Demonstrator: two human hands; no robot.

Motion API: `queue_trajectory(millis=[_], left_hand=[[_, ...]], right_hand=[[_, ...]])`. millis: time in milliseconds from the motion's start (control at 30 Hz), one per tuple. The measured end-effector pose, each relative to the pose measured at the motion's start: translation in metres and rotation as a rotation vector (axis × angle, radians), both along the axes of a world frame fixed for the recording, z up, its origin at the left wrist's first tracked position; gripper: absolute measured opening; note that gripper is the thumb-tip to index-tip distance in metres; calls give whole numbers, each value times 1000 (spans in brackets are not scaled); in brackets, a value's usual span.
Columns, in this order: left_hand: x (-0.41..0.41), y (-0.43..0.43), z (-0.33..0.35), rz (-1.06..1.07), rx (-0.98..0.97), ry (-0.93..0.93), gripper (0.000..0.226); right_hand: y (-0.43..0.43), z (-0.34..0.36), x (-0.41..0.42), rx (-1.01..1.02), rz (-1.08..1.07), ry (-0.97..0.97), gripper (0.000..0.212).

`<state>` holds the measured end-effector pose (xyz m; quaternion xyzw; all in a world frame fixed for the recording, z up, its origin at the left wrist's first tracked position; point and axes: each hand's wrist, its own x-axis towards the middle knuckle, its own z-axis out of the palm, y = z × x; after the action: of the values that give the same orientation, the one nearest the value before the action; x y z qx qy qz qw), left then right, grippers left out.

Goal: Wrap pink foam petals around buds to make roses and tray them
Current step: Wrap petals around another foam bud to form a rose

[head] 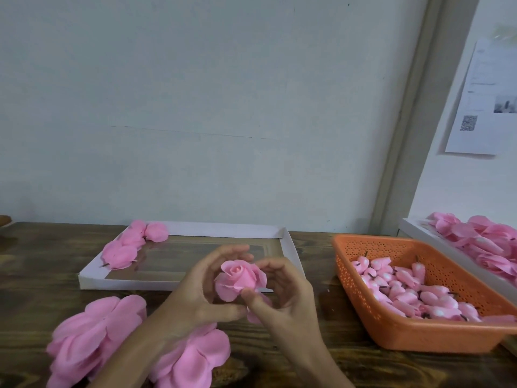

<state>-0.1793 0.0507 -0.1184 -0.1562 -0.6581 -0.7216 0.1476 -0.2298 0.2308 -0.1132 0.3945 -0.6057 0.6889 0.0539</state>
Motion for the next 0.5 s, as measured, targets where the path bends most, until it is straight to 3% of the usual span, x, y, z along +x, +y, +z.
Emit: queue_trajectory(millis=[133,233,333,500], left_hand=[[2,8,1,89,-168,-12,63],[1,11,0,-21,-169,-25,73],[0,2,-4,-145,-36,-101,91],[-1,-6,-2,-3,123,-139,64]], right_hand=[[-3,1,3,-56,93,-57,33],[-3,1,2,-123,130,-167,31],[-1,2,-2,-179,125,-312,36],[6,7,-8,-136,102,-439,36]])
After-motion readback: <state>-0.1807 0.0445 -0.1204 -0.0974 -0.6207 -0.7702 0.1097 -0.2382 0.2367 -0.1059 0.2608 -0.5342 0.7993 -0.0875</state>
